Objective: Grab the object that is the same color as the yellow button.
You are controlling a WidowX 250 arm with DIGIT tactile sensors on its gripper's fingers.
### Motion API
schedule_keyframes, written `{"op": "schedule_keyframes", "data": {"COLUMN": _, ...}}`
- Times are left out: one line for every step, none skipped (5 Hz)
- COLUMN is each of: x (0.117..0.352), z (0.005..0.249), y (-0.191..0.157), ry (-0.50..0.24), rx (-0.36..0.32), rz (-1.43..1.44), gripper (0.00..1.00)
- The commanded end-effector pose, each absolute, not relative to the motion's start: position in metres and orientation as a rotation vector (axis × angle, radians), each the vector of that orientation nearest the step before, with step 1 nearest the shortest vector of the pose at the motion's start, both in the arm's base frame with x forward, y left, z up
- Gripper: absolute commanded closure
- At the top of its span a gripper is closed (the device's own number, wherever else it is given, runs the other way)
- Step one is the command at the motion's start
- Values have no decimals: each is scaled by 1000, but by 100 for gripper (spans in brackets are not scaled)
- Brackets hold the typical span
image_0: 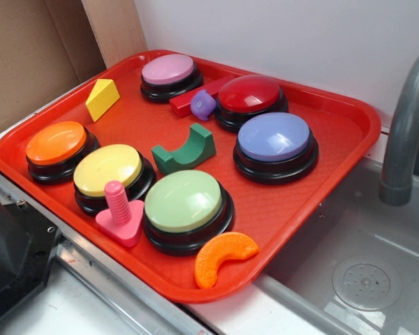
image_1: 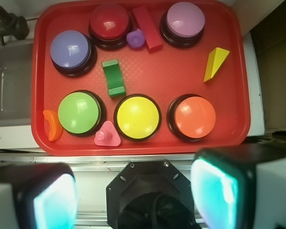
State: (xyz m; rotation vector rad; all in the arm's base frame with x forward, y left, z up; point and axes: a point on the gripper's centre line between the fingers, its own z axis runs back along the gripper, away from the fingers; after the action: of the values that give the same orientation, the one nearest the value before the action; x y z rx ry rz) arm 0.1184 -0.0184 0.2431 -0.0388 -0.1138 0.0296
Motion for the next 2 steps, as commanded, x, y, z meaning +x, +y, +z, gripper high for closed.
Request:
{"op": "schedule_keyframes", "data": {"x": 118, "z": 243, "y": -18, "ry": -114, "rx": -39, "rz": 30, "gripper": 0}}
{"op": "schedule_keyframes", "data": {"x": 133, "z": 232, "y": 5, "ry": -145, "rx": -38, "rz": 117, "gripper": 0}}
